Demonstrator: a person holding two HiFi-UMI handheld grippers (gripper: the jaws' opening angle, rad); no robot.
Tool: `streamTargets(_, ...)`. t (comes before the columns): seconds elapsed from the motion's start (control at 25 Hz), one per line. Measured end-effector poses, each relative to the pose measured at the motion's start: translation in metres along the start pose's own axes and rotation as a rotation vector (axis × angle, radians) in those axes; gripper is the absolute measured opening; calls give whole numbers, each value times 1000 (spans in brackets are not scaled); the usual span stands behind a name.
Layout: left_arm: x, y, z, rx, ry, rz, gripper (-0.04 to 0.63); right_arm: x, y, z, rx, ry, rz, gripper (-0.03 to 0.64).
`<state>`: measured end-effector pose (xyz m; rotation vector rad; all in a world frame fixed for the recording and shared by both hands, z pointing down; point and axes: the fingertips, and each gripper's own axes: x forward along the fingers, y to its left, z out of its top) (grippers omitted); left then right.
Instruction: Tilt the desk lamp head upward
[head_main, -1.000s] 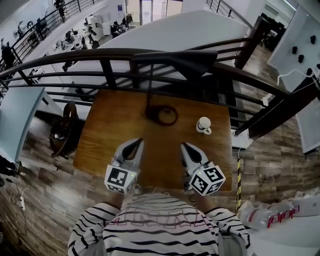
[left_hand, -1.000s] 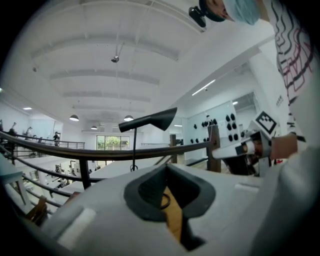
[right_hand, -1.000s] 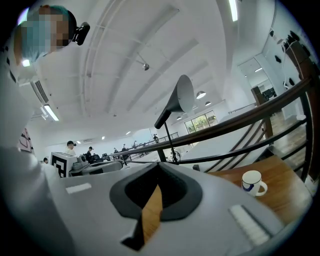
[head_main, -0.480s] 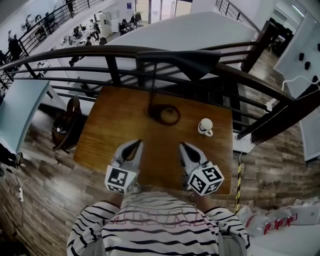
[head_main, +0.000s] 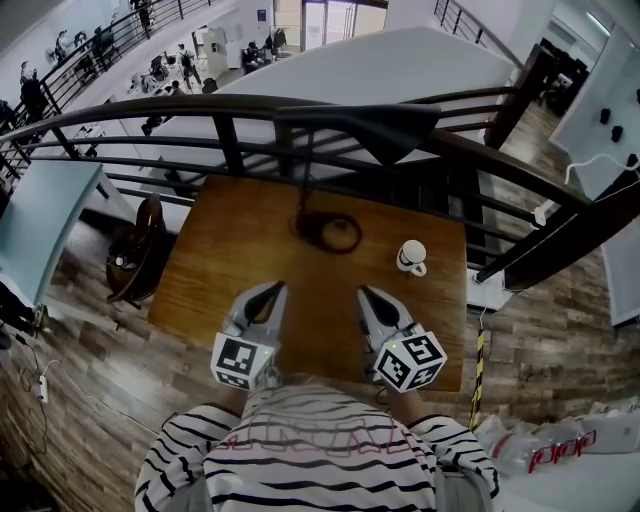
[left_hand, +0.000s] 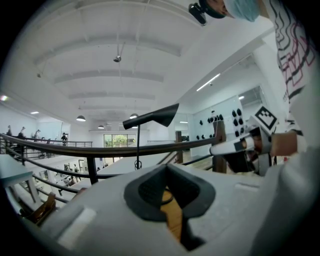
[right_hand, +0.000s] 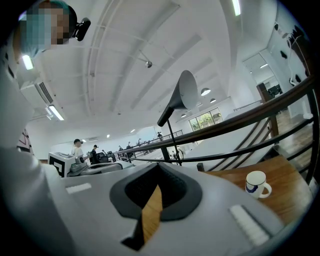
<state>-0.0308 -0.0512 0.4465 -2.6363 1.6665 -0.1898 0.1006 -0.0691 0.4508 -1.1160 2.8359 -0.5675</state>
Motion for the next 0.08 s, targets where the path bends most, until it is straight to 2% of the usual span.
streamTargets(0.08,-1,-1,-1,-2,1,1,3,0,0,-1,4,-2,0,0)
